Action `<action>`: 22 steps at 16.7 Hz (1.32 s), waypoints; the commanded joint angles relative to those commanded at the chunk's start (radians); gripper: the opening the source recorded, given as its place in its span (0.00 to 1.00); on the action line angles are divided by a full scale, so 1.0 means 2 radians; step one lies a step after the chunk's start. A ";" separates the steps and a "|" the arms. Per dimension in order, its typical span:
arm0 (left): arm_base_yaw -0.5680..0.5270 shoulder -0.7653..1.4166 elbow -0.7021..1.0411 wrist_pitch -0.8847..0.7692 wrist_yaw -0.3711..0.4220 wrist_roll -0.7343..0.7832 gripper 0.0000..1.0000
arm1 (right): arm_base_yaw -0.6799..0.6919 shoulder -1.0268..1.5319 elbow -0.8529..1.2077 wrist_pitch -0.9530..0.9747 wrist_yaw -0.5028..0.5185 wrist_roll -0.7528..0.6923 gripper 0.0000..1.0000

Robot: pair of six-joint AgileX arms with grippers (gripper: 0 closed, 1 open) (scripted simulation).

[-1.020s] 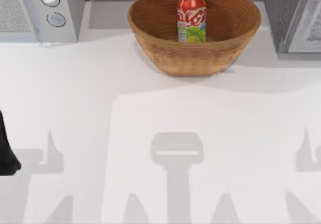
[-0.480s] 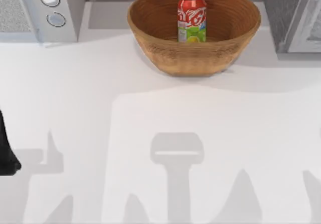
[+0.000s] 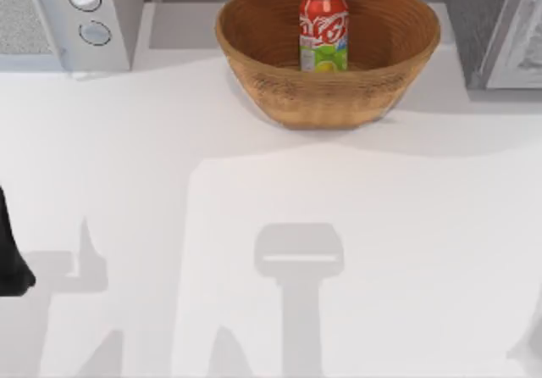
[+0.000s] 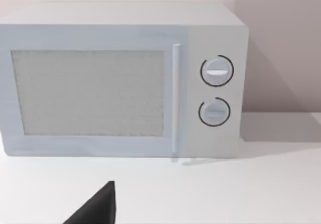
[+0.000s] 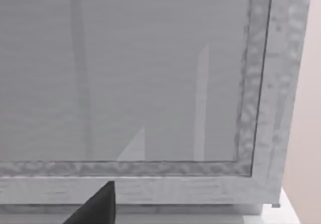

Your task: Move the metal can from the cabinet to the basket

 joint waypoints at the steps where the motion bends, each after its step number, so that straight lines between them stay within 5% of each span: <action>1: 0.000 0.000 0.000 0.000 0.000 0.000 1.00 | -0.017 0.028 0.006 0.021 -0.018 0.000 1.00; 5: 0.000 0.000 0.000 0.000 0.000 0.000 1.00 | -0.055 0.087 0.020 0.067 -0.059 0.001 1.00; 13: 0.000 0.000 0.000 0.000 0.000 0.000 1.00 | -0.055 0.087 0.034 0.050 -0.060 0.000 1.00; 22: 0.000 0.000 0.000 0.000 0.000 0.000 1.00 | -0.070 0.062 0.298 -0.251 -0.072 0.001 1.00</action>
